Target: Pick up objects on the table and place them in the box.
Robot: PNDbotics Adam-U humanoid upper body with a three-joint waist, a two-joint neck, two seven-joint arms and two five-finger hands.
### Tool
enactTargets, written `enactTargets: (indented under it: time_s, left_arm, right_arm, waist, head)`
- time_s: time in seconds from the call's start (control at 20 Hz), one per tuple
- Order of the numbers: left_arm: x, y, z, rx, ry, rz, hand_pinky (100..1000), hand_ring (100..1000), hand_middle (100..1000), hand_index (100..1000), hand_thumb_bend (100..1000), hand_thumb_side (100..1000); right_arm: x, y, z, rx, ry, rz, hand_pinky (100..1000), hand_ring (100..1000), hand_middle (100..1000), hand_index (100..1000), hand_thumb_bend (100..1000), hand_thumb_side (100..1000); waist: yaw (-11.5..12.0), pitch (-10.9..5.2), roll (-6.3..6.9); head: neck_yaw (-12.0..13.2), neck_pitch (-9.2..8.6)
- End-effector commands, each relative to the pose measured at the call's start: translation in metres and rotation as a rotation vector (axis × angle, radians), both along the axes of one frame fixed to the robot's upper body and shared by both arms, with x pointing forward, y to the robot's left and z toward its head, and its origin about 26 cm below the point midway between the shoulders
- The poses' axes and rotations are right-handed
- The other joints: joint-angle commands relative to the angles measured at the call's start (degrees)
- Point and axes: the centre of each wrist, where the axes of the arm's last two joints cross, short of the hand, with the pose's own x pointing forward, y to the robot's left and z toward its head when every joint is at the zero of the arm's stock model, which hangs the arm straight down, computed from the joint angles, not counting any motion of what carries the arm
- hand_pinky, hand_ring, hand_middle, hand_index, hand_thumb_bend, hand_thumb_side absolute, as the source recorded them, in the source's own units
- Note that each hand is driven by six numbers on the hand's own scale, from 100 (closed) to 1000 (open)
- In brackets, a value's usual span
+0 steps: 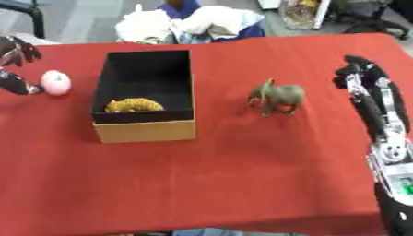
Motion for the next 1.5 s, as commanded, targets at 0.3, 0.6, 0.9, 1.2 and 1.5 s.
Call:
enactTargets:
  time_s: [0.3,0.6,0.9,1.2,1.5]
  left_arm:
    - [0.001,0.001,-0.002,0.001,-0.009,0.029,614,562,570,727,517,100]
    - [0.000,0.001,-0.010,0.008,0.044,0.045,592,525,538,690,491,100]
    - [0.000,0.001,-0.005,0.007,0.010,0.059,471,343,319,446,349,100]
    - [0.003,-0.010,0.021,-0.019,-0.102,0.007,442,300,245,350,283,100]
    - [0.006,-0.046,0.067,-0.054,-0.236,-0.145,446,307,255,359,248,100]
  right_arm:
    - [0.003,-0.003,0.013,-0.014,-0.035,0.003,658,637,601,826,100,757]
    - [0.003,-0.003,0.012,-0.012,-0.034,0.003,658,637,600,826,100,762]
    - [0.003,-0.004,0.012,-0.010,-0.032,0.000,658,637,599,826,100,765]
    - [0.002,-0.005,0.011,-0.009,-0.030,-0.001,659,638,599,826,100,763]
    - [0.002,-0.005,0.010,-0.011,-0.028,0.001,659,638,599,826,100,761]
  waist:
    - [-0.7,-0.16,0.13]
    - [-0.9,-0.03,0.26]
    - [-0.7,-0.14,0.23]
    - [-0.5,-0.41,0.18]
    - [-0.1,-0.81,0.12]
  head:
    - [0.1,-0.77]
    - [-0.1,-0.69]
    - [-0.1,-0.59]
    - [-0.2,-0.58]
    - [-0.2,-0.51]
